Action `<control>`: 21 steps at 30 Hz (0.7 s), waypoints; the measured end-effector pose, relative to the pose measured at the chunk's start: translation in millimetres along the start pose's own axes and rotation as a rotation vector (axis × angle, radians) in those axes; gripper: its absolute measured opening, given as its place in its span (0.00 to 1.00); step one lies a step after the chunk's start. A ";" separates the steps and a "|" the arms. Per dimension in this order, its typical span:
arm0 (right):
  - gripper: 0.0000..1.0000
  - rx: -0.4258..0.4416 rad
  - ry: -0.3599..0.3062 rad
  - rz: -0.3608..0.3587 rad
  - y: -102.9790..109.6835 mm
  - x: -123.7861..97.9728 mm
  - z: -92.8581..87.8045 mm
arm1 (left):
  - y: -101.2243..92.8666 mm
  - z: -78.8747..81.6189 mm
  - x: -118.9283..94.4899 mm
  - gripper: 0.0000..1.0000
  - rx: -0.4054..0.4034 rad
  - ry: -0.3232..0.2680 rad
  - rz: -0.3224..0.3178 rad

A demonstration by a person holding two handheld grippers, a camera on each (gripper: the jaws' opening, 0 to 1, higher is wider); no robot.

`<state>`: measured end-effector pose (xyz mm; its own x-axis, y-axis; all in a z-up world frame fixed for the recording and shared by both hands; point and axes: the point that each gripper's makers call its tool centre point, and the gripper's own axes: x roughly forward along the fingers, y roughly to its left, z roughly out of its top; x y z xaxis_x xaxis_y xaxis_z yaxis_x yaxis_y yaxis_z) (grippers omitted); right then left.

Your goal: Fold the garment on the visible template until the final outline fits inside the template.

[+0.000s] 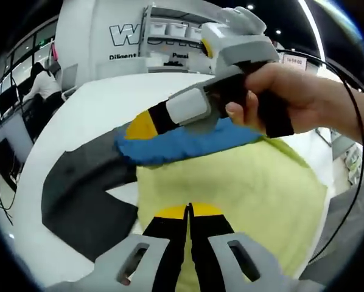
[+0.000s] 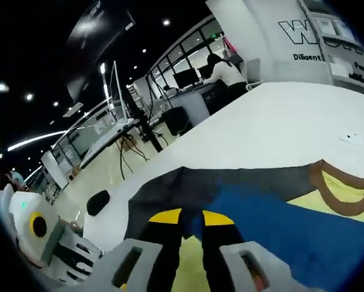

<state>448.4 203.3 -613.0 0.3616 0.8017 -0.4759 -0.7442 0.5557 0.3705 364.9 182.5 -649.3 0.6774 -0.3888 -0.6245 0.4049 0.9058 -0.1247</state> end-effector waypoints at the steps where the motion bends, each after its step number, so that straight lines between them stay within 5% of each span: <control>1: 0.19 -0.002 -0.004 -0.005 -1.8 -1.5 0.5 | 0.2 0.3 0.0 0.00 -0.002 -0.001 0.001; 8: 0.25 -0.008 -0.032 -0.107 -32.2 -32.5 4.6 | 7.8 7.8 -0.6 0.00 -0.011 -0.030 0.024; 21: 0.36 -0.088 -0.060 -0.244 -42.0 -76.5 3.6 | 24.0 13.3 -10.3 0.01 -0.018 -0.059 0.094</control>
<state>454.1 119.4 -589.3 0.5671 0.6598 -0.4930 -0.6763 0.7147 0.1786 375.8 206.1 -635.6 0.7473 -0.3107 -0.5874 0.3268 0.9415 -0.0823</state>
